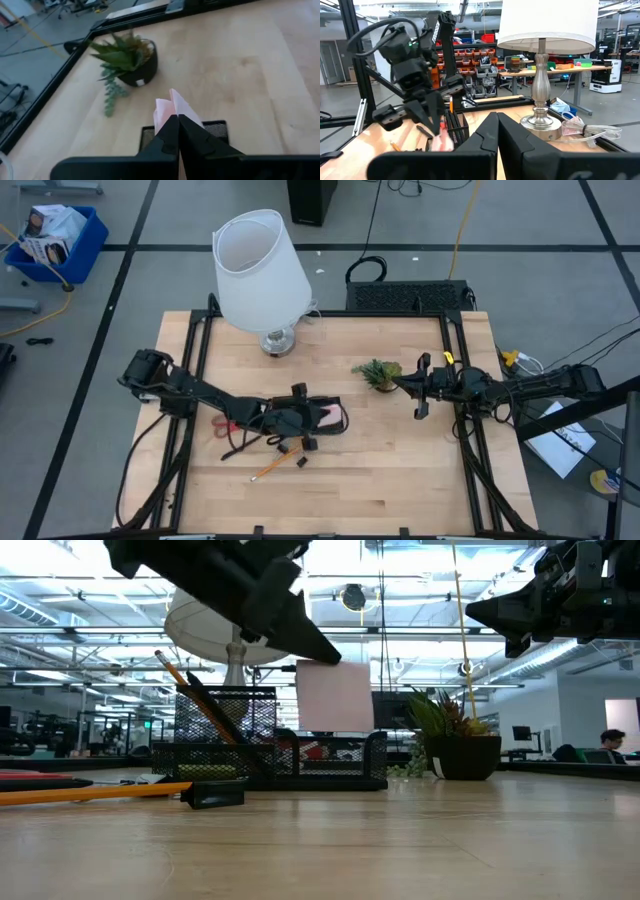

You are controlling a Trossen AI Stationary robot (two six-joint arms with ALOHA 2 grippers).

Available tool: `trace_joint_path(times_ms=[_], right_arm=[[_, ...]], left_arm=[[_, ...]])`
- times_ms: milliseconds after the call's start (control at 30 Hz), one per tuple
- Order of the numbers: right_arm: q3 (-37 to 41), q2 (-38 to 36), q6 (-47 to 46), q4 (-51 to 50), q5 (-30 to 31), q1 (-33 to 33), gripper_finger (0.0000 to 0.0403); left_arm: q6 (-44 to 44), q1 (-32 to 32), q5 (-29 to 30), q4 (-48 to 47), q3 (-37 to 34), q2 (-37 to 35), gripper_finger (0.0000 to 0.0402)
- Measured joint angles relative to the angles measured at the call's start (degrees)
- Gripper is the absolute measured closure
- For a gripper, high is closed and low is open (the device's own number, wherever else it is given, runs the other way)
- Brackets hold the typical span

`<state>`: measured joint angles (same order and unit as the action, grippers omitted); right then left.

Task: Pick and place office supplies into organizer
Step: Put the pink sticky note into the black desk organizer

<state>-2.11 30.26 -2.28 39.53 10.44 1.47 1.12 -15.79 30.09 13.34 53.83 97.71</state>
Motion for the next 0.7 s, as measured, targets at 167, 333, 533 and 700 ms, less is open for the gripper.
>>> trace_joint_path(times_ms=[167,333,533,700], right_arm=[[0.0,0.01,0.0,0.0,0.0,-0.01,0.0403],[0.0,0.02,-0.02,0.0,0.0,0.0,0.0403],[0.0,0.0,0.0,0.0,0.0,0.0,0.0403],[0.01,0.02,-0.02,0.0,0.0,-0.01,0.0403]], left_arm=[[-1.33,0.96,-1.37,-1.75,0.02,-0.01,0.0399],[-3.37,1.15,-1.59,-3.81,0.02,0.0,0.0392],[-5.32,1.75,-2.21,-4.62,0.02,-0.01,0.0397],[-7.4,3.29,-6.77,-4.63,0.04,-0.02,0.0354]])
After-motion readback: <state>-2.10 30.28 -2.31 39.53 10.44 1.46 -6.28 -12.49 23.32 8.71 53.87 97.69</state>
